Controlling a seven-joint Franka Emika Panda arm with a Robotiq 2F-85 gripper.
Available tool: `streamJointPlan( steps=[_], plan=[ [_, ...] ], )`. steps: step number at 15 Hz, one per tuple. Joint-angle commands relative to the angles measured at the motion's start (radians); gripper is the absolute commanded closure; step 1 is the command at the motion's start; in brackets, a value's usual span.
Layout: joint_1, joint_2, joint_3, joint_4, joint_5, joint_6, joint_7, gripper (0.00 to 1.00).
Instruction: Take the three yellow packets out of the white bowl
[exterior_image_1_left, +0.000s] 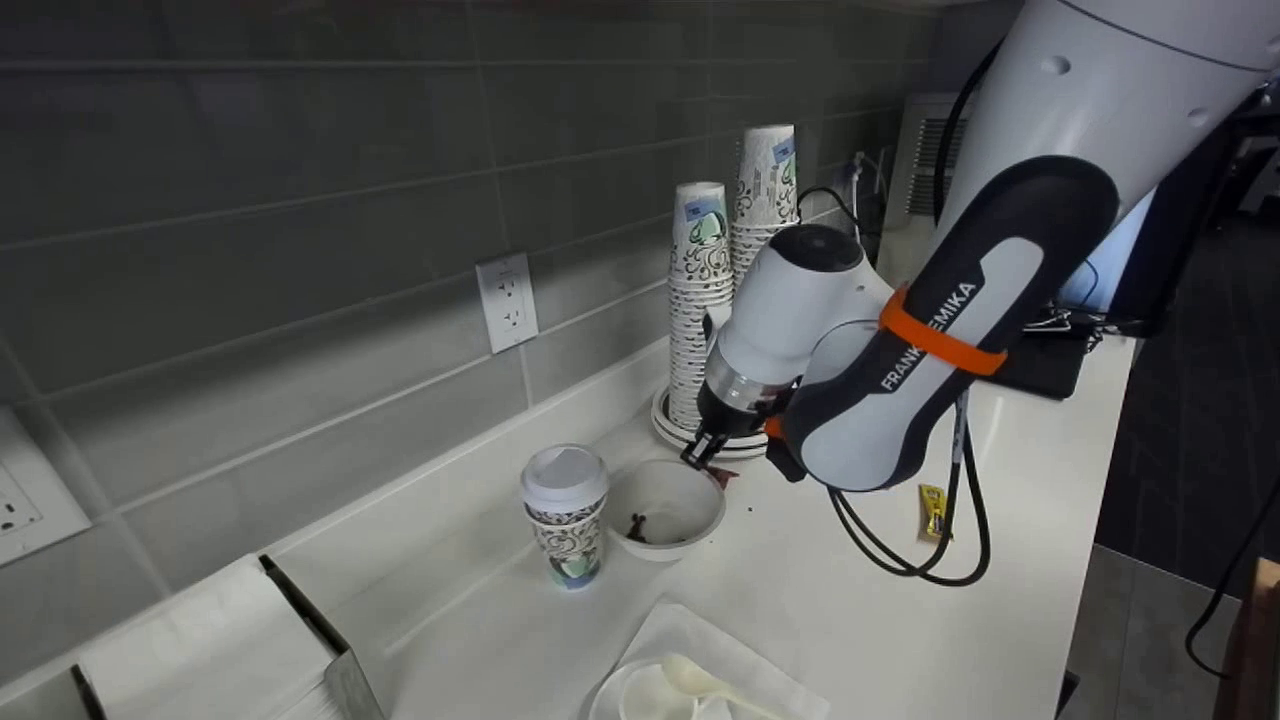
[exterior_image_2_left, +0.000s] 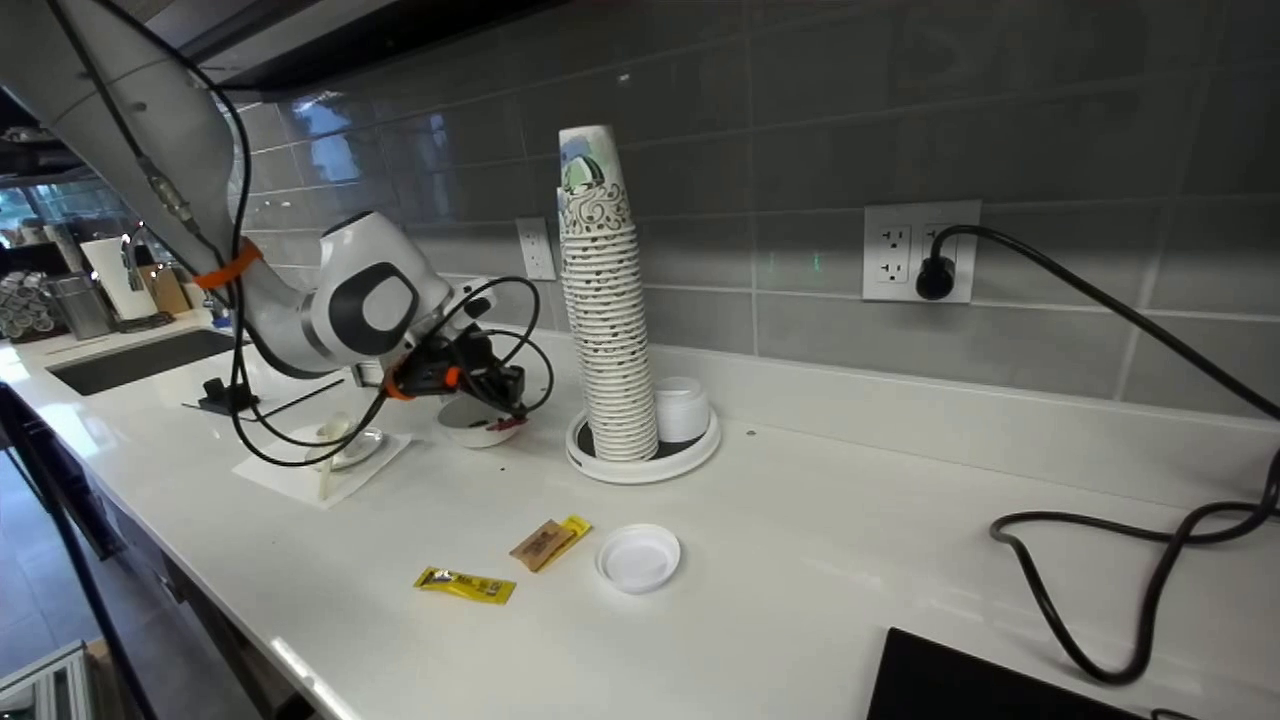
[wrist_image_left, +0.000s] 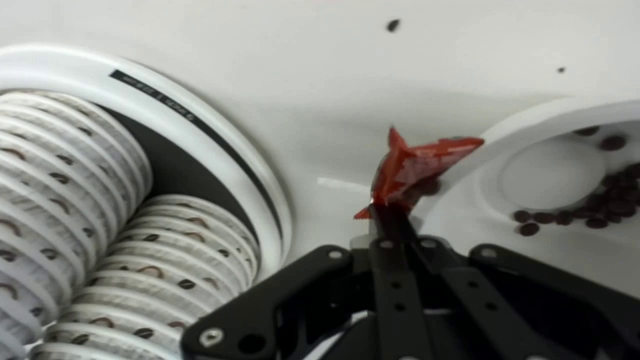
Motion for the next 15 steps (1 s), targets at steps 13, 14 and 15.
streamJointPlan(
  steps=[13,14,15],
  plan=[
    [0.33,0.023,-0.282,-0.031,-0.005,-0.081,0.207,1.0],
    [0.326,0.021,-0.286,-0.041,-0.004,-0.07,0.205,1.0],
    [0.326,0.018,-0.292,-0.047,-0.003,-0.066,0.204,1.0]
  ],
)
